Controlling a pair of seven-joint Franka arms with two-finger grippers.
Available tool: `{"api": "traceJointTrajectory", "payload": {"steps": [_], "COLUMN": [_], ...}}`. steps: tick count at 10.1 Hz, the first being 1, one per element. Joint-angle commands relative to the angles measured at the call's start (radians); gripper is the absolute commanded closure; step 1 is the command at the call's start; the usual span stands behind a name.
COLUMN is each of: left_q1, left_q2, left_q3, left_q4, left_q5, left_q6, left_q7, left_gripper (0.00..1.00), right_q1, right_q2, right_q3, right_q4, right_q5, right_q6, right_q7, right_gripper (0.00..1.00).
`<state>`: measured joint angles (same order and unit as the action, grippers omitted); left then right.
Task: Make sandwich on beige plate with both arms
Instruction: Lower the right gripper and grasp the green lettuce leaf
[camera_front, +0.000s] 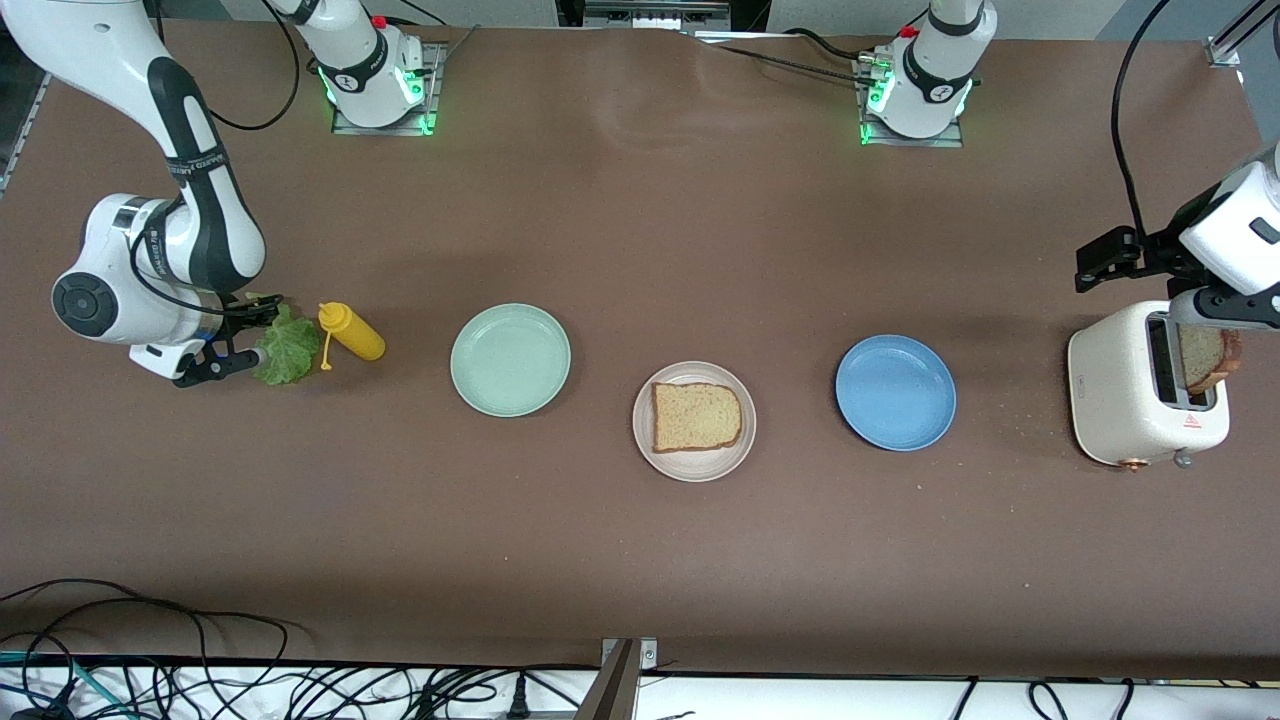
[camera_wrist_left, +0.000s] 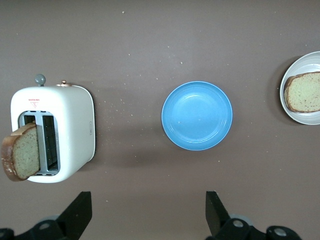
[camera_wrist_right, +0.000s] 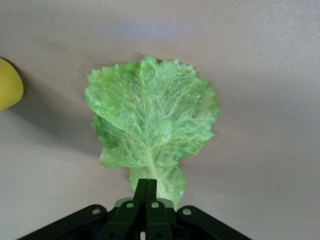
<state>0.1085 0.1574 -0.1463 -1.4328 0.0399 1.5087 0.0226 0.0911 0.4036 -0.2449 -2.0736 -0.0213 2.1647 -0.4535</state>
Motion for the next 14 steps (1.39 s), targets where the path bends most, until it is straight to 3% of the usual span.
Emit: {"api": "traceJointTrajectory", "payload": {"steps": [1,2,4,6,8,9,12,14], "left_q1": [0.039,0.039,0.037,0.037,0.037,0.037,0.039,0.039], "left_q2": [0.005,0.007,0.01,0.01,0.011,0.011,0.017,0.017], "left_q3": [-0.004,-0.004,-0.004,-0.004,-0.004,-0.004,-0.003,-0.003], "left_q4": [0.014,0.014,0.014,0.014,0.014,0.012,0.011,0.011], "left_q5": [-0.048,-0.045,-0.035,-0.029,-0.028,-0.028,-0.028,-0.028], "left_q6": [-0.01,-0.008,-0.008,-0.008,-0.004,-0.002,-0.002,-0.002], "left_q7": [-0.003,-0.003,-0.006,-0.007,-0.007,-0.007,-0.006,-0.004], "left_gripper": [0.0,0.0,0.0,0.0,0.0,0.0,0.0,0.0], "right_q1": [-0.005,-0.013,-0.014,-0.014,-0.025,-0.028,-0.028,-0.021], "right_q2": [0.072,0.096,0.103,0.113,0.116,0.116,0.112,0.066], "right_q3": [0.001,0.001,0.001,0.001,0.001,0.001,0.001,0.001], "right_q4": [0.006,0.006,0.001,0.0,0.0,0.0,0.0,0.016], "right_q5": [0.008,0.009,0.009,0.009,0.009,0.009,0.011,0.009], "right_q6": [0.073,0.107,0.112,0.116,0.118,0.118,0.113,0.055], "right_q7": [-0.007,-0.014,-0.017,-0.017,-0.019,-0.027,-0.04,-0.042], "right_gripper": [0.28,0.19,0.21,0.35,0.65,0.75,0.94,0.98]}}
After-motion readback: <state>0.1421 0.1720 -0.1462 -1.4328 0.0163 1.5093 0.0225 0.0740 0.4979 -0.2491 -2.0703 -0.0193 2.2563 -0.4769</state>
